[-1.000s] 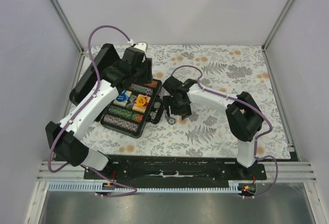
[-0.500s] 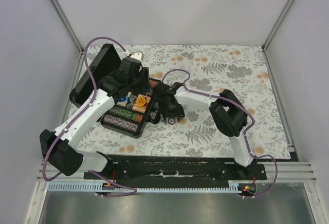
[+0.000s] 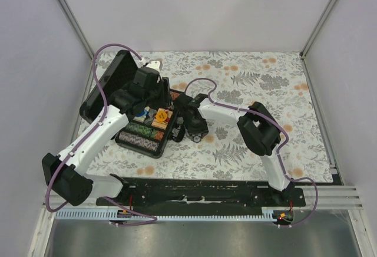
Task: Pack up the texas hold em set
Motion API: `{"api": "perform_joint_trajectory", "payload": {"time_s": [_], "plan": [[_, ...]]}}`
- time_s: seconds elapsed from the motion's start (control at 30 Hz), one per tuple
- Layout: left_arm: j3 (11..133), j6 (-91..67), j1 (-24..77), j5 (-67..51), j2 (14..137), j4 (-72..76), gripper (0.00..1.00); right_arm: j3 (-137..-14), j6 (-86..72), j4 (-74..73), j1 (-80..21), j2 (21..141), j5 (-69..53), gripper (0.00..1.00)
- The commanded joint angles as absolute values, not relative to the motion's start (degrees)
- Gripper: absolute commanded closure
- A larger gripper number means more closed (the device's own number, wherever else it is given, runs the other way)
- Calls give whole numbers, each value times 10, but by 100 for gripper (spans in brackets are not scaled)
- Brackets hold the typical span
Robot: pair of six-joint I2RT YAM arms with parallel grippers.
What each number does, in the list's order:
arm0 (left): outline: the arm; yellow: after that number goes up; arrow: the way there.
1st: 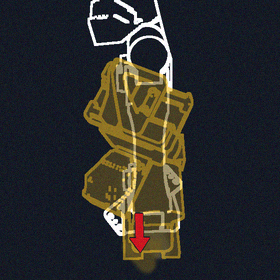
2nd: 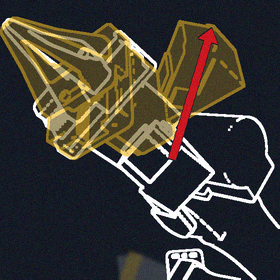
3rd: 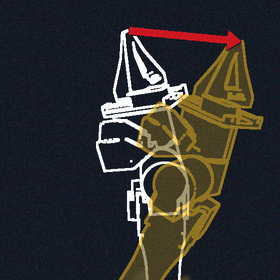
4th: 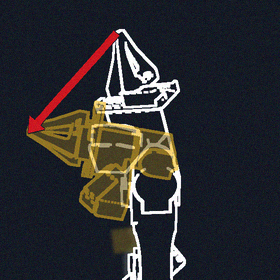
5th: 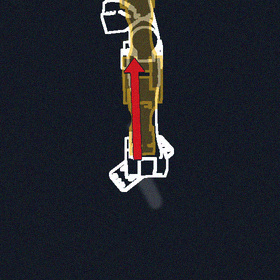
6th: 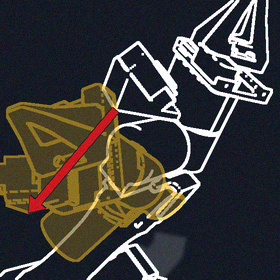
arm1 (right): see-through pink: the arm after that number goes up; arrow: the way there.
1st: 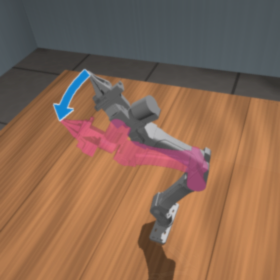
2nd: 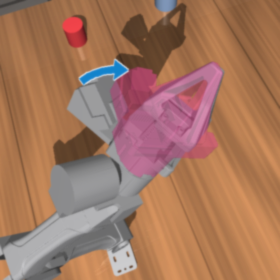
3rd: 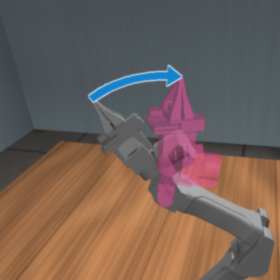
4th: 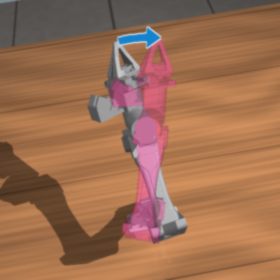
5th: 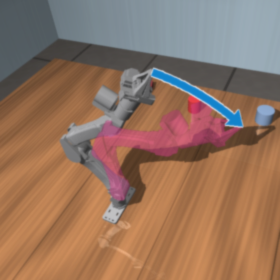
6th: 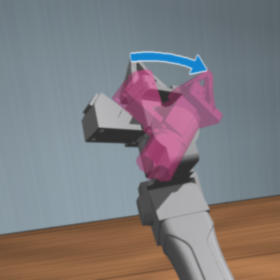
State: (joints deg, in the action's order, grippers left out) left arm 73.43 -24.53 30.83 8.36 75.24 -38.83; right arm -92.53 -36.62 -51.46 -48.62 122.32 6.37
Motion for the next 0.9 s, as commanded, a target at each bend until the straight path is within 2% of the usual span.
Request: {"api": "perform_joint_trajectory", "payload": {"time_s": [0.0, 0.17, 0.5, 0.63, 0.87], "plan": [[730, -261, 306, 69, 732, -369, 42, -930, -375, -505, -487, 1245, 81, 49], [723, -261, 306, 48, 727, -367, 39, -925, -381, -512, -487, 1237, 83, 57], [648, -264, 306, -14, 657, -328, 17, -911, -407, -519, -463, 1136, 74, 57], [616, -230, 307, -91, 618, -301, 13, -884, -427, -507, -435, 1079, 38, 57], [569, -242, 308, -194, 606, -244, 13, -860, -473, -489, -383, 1000, -46, 57]]}}
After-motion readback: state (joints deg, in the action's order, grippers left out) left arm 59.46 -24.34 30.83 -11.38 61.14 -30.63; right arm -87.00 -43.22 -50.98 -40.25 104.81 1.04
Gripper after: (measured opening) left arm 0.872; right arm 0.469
